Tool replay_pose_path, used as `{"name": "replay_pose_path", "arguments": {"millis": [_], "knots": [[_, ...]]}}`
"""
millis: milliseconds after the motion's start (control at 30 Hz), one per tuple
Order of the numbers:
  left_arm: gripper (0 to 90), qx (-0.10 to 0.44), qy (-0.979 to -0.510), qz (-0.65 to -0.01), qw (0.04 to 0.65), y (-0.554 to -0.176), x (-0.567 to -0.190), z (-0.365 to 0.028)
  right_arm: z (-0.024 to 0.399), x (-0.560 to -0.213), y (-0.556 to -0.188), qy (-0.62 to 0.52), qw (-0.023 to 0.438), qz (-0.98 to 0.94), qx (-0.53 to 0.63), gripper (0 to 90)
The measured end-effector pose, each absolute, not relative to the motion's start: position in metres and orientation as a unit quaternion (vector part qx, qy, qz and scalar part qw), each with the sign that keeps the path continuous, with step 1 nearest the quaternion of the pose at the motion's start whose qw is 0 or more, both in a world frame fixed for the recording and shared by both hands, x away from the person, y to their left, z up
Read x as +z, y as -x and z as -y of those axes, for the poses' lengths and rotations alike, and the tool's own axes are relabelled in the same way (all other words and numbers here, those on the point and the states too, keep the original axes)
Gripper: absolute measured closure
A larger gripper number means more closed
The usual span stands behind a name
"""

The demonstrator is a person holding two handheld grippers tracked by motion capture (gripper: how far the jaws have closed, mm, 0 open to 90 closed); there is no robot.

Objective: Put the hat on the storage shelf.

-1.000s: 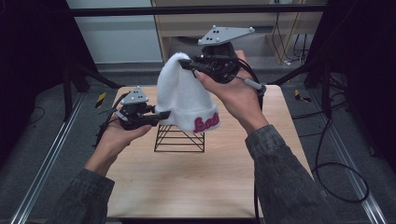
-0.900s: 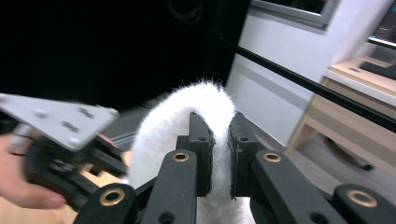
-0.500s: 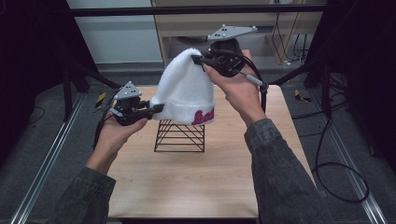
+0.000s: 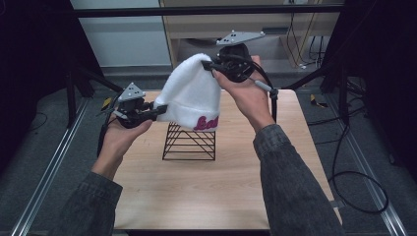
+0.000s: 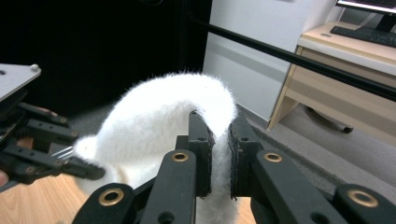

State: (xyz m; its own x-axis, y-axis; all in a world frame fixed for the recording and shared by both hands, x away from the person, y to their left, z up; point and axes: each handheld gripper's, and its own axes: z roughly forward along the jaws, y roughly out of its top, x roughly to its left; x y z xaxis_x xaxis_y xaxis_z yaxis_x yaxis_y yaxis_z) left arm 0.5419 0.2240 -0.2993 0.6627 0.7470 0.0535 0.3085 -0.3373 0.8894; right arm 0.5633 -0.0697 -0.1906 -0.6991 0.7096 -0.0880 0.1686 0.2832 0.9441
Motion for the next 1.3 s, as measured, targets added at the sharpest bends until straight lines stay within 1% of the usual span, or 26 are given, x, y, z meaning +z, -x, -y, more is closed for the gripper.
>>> {"name": "replay_pose_path", "arguments": {"millis": [367, 633, 1100, 1300], "knots": [[70.2, 0.235, -0.789, -0.342, 0.452, -0.55, -0.32, -0.222, 0.064, -0.21, -0.578, -0.294, 0.258, -0.767, 0.508, 82.4], [70.2, 0.232, -0.79, -0.348, 0.448, -0.553, -0.335, -0.225, 0.063, -0.226, -0.581, -0.297, 0.249, -0.771, 0.506, 82.4], [70.0, 0.232, -0.778, -0.362, 0.458, -0.558, -0.355, -0.23, 0.056, -0.238, -0.583, -0.285, 0.245, -0.776, 0.506, 82.3], [70.0, 0.234, -0.773, -0.366, 0.463, -0.56, -0.356, -0.23, 0.056, -0.239, -0.59, -0.288, 0.246, -0.775, 0.506, 82.4]]}}
